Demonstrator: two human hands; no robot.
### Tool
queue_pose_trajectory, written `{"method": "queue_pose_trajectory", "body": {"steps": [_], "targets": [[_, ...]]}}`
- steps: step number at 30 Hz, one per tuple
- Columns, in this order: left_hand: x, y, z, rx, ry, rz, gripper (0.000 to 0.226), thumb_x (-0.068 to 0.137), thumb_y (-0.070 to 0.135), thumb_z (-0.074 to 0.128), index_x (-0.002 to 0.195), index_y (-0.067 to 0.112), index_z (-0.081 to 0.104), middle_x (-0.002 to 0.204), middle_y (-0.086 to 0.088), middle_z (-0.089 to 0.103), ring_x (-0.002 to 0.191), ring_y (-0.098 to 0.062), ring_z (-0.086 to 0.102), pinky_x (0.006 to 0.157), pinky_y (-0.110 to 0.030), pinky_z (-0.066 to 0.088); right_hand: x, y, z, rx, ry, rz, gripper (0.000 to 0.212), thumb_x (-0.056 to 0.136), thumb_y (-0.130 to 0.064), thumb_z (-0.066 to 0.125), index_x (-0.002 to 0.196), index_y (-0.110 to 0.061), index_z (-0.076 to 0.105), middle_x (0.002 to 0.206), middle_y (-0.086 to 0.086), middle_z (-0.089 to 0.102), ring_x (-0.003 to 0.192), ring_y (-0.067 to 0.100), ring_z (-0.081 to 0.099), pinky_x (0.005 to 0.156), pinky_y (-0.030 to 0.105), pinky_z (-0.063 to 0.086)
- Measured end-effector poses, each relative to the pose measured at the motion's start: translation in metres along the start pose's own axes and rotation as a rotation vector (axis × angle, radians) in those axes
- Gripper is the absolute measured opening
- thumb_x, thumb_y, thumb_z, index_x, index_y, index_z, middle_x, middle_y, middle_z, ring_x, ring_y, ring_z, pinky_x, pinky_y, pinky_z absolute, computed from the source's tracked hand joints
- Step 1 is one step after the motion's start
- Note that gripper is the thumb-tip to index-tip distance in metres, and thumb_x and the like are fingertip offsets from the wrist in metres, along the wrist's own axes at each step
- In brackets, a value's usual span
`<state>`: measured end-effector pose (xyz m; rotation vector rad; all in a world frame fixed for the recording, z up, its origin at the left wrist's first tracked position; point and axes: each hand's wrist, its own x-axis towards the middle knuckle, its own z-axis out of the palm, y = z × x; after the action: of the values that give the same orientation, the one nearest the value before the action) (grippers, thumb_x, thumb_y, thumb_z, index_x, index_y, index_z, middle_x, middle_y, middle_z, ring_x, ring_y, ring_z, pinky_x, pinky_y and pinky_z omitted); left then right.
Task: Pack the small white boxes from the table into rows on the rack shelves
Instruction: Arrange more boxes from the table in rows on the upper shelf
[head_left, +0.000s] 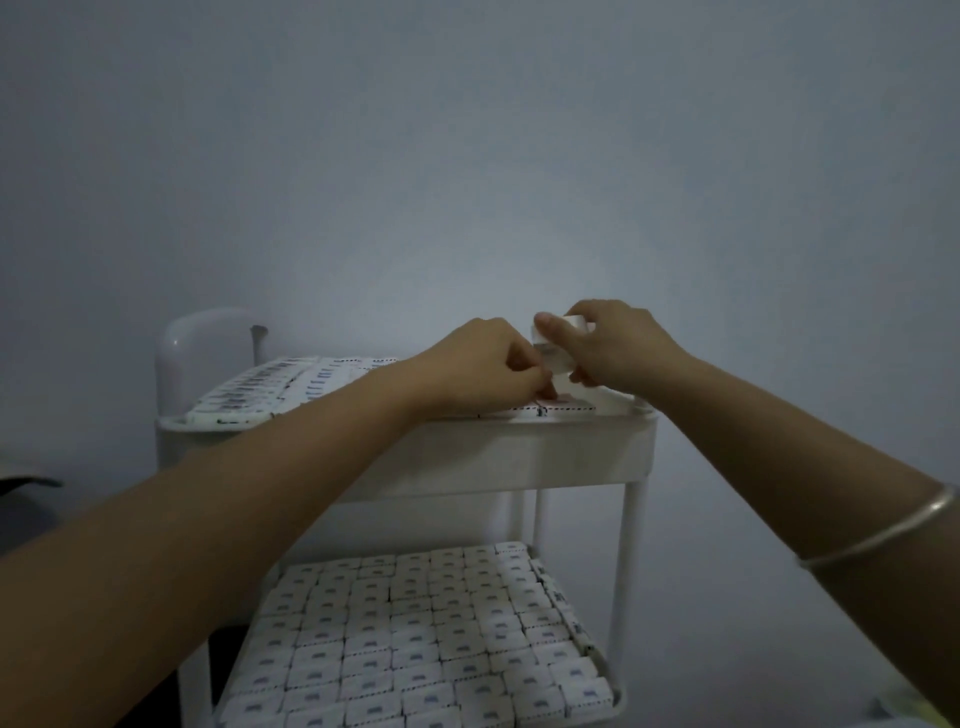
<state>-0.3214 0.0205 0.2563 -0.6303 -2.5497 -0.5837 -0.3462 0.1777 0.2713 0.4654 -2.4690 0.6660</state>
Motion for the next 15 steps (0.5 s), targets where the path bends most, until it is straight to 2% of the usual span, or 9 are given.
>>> {"method": "queue_pose_trajectory", "body": {"steps": [2,4,7,10,12,15], "targets": [[-0.006,0.003,0.0,0.118,0.027,0.04,0.022,0.088,0.027,0.056,0.089,0.027,0.078,0.088,0.001,0.071,0.085,-0.016,0.062,0.078,-0.032,0.05,0.003,-0.002,0.005,-0.058,-0.12,0.046,0.057,0.096,-0.061,0.036,0.107,-0.011,0.061,0.089,0.01,0.071,0.082,0.027,0.069,0.09,0.042,0.051],[-0.01,0.004,0.001,0.192,0.029,0.062,0.022,0.091,0.031,0.056,0.093,0.025,0.077,0.095,-0.002,0.069,0.092,-0.019,0.06,0.082,-0.034,0.048,0.008,-0.003,0.007,-0.065,-0.25,0.078,0.068,0.095,-0.064,0.028,0.112,-0.008,0.062,0.099,0.013,0.07,0.088,0.03,0.069,0.091,0.044,0.053],[-0.018,0.002,-0.004,0.103,0.054,0.016,0.04,0.098,0.039,0.045,0.09,0.016,0.076,0.092,-0.008,0.072,0.088,-0.023,0.063,0.082,-0.038,0.049,0.014,0.001,0.01,0.059,-0.405,0.129,0.074,0.094,-0.066,0.027,0.117,-0.005,0.062,0.111,0.015,0.065,0.098,0.03,0.066,0.087,0.04,0.056],[-0.025,0.0,-0.012,-0.086,0.233,-0.04,0.041,0.101,0.036,0.041,0.085,0.025,0.077,0.084,0.008,0.073,0.085,-0.01,0.066,0.085,-0.027,0.049,0.017,0.006,0.018,0.233,-0.442,0.225,0.065,0.096,-0.062,0.035,0.126,-0.009,0.055,0.118,0.009,0.061,0.101,0.022,0.06,0.084,0.033,0.049],[-0.03,-0.002,-0.018,-0.15,0.313,-0.054,0.038,0.101,0.032,0.042,0.083,0.028,0.076,0.082,0.014,0.071,0.084,-0.002,0.064,0.081,-0.021,0.047,0.018,0.011,0.024,0.251,-0.462,0.278,0.058,0.097,-0.057,0.039,0.129,-0.011,0.054,0.121,0.004,0.06,0.101,0.018,0.059,0.082,0.029,0.046],[-0.04,-0.003,-0.024,-0.149,0.342,-0.05,0.036,0.1,0.028,0.044,0.081,0.03,0.074,0.082,0.015,0.07,0.083,0.001,0.063,0.075,-0.013,0.042,0.019,0.013,0.027,0.242,-0.496,0.307,0.045,0.096,-0.051,0.046,0.112,-0.012,0.062,0.106,0.0,0.066,0.085,0.012,0.063,0.066,0.025,0.044]]}}
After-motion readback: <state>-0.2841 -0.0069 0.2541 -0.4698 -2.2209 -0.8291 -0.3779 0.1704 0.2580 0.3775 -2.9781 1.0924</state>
